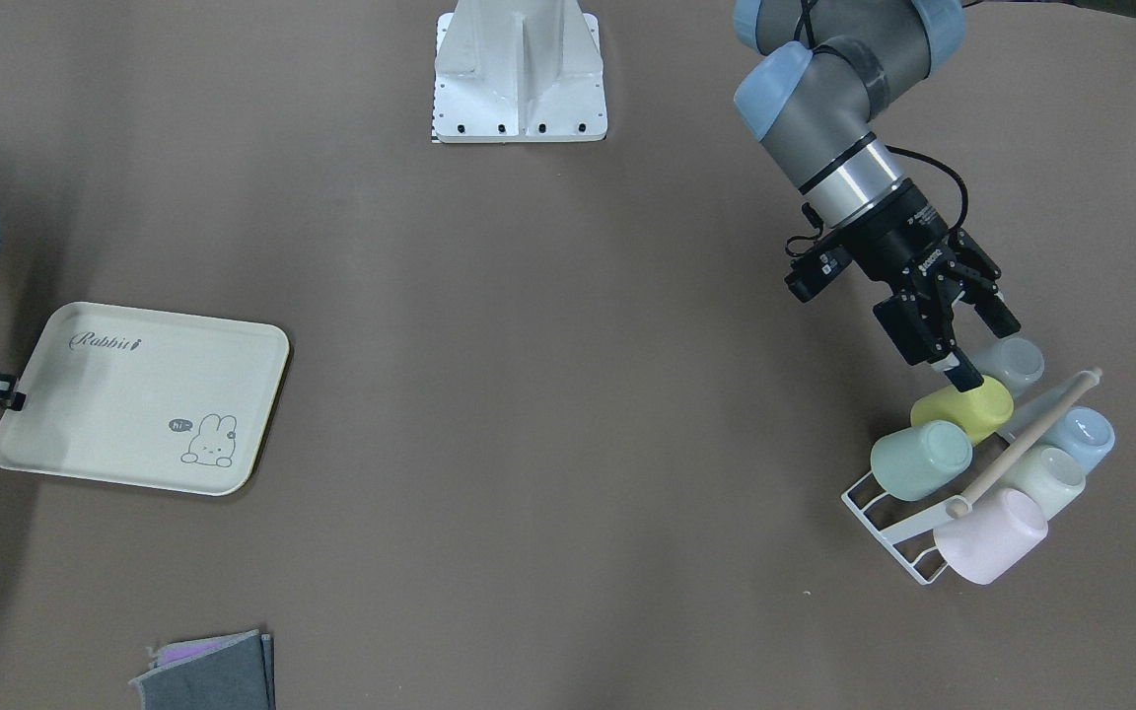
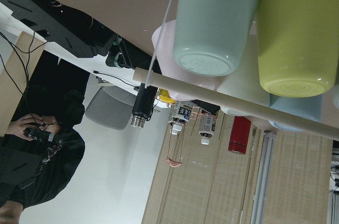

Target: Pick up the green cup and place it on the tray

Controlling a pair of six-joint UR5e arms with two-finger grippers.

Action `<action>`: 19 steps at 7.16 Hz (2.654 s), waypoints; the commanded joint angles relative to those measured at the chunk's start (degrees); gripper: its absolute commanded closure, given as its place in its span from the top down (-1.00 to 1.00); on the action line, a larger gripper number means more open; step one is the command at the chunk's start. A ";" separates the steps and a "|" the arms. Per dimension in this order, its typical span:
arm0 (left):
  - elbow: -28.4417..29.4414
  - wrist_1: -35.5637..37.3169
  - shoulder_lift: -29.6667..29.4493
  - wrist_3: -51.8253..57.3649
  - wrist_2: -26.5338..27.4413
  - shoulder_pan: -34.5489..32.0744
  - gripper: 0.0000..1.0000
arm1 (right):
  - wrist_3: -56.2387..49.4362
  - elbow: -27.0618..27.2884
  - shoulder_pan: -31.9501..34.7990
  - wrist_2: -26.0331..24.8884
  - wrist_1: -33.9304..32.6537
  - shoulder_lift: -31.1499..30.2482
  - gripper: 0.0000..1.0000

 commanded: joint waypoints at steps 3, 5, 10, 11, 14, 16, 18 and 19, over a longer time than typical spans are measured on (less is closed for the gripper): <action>7.83 -0.22 -0.13 1.07 5.78 4.22 0.97 | -6.44 0.31 1.67 7.50 1.56 0.50 -1.00; 12.14 -4.40 -0.30 0.71 5.70 4.32 0.97 | -5.75 5.47 1.51 11.91 0.78 1.47 -1.00; 21.81 -14.62 -1.44 0.98 7.09 4.41 0.97 | 5.59 7.78 -10.50 9.75 -0.72 14.28 -1.00; 23.57 -14.81 -2.14 0.81 7.63 4.41 0.97 | 9.33 7.35 -14.62 7.03 -0.64 15.78 -1.00; 26.47 -17.08 -2.41 0.80 7.98 3.79 0.97 | 17.72 4.56 -22.38 0.50 -1.77 23.67 -1.00; 29.03 -19.82 -2.50 0.80 9.11 3.70 0.97 | 22.80 2.43 -24.67 -2.55 -1.96 26.77 -1.00; 30.44 -19.82 -3.29 0.80 9.48 3.70 0.97 | 24.39 1.55 -26.26 -3.98 -1.78 27.67 -1.00; 30.88 -19.82 -3.55 0.80 9.48 3.70 0.97 | 24.84 1.55 -26.18 -3.90 -1.69 27.49 -1.00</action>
